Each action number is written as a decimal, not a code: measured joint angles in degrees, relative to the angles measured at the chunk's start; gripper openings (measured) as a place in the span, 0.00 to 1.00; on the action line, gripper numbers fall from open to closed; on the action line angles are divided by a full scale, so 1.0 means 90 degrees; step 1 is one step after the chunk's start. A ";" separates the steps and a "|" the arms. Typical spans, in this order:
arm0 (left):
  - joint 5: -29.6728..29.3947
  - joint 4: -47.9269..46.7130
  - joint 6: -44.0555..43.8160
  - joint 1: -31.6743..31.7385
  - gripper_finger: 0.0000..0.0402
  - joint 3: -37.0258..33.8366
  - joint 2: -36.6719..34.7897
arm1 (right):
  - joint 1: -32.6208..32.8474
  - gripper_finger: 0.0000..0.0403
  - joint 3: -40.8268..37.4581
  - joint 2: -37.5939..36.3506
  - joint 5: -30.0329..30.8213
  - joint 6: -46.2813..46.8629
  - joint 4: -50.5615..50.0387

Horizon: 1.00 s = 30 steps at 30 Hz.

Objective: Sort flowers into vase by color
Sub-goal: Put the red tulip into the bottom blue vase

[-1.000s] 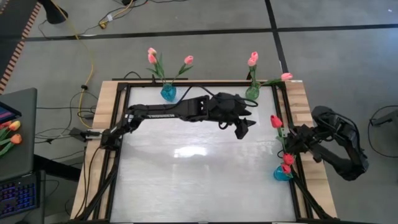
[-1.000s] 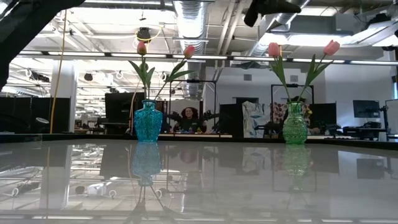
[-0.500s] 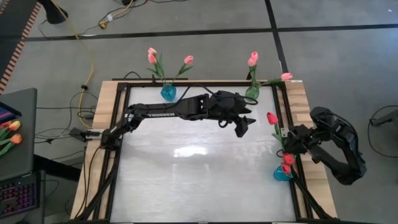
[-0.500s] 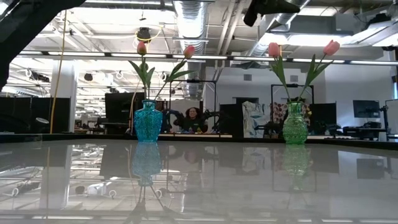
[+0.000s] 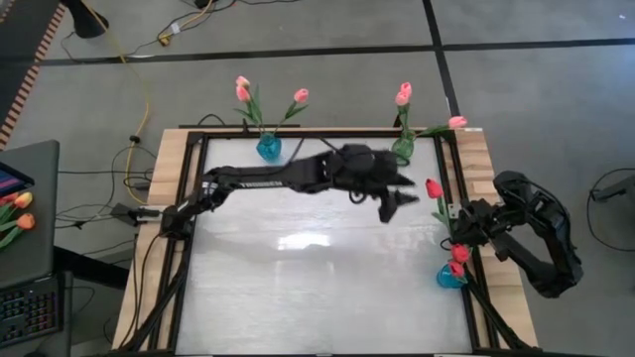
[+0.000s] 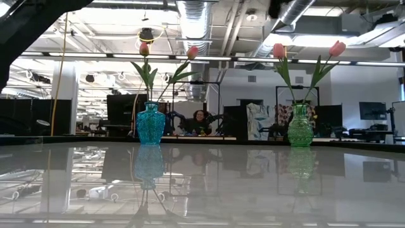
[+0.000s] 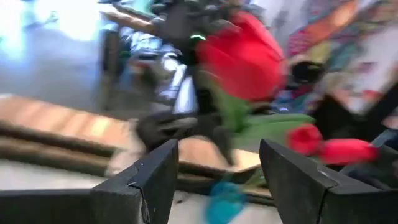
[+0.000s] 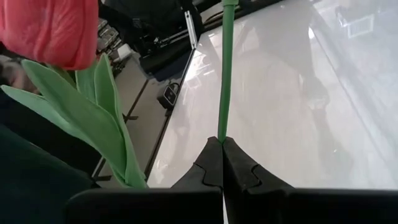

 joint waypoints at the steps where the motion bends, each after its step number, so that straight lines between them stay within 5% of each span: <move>1: 0.0089 0.0304 -0.0008 -0.0071 0.53 -0.0004 0.0154 | -0.0007 0.04 0.0000 0.0000 -0.0010 -0.0001 0.0063; 19: -0.0852 0.3057 -0.0454 -0.0350 0.53 0.0003 0.1090 | -0.0340 0.04 0.0005 0.0000 0.0377 0.0764 0.1777; 30: -0.1692 0.2951 -0.0833 -0.0393 0.53 -0.0008 0.1142 | -0.0401 0.04 0.0002 0.0000 0.0584 0.0769 0.1844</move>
